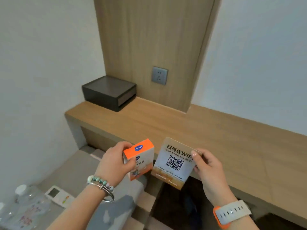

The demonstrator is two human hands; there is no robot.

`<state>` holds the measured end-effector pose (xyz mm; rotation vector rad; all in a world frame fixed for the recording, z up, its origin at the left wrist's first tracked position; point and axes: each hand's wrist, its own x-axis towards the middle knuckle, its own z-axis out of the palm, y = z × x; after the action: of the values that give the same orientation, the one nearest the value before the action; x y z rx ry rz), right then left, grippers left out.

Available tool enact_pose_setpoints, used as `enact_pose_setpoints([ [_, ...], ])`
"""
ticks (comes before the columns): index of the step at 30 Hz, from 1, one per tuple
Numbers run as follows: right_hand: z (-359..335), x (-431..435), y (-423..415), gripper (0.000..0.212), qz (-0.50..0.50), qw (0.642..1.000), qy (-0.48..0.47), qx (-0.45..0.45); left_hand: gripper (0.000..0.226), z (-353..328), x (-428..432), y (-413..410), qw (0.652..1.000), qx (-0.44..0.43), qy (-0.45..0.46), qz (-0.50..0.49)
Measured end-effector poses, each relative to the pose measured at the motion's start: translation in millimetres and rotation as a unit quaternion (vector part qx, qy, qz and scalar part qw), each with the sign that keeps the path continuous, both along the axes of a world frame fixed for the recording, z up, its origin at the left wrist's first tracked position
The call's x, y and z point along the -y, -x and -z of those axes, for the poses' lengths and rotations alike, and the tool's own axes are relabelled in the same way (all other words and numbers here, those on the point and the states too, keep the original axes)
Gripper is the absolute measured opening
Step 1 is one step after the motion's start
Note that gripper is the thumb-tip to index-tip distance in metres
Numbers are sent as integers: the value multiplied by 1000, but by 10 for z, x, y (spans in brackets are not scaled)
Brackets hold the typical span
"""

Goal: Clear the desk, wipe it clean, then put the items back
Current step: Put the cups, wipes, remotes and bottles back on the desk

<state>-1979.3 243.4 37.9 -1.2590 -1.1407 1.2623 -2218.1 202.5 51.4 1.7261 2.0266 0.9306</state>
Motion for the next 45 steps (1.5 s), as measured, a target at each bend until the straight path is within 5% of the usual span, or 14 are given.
enact_pose_setpoints([
  [9,-147,533,-2217,13,191,977,27,-96,29,-214,-401,-2348,981,9,-7,191],
  [24,-233,1051,-5525,17,371,926,41,-63,17,-216,-547,-6006,926,23,-22,377],
  [45,-56,-74,-8825,15,441,887,48,-125,28,127,-2030,-9621,887,-58,1,458],
])
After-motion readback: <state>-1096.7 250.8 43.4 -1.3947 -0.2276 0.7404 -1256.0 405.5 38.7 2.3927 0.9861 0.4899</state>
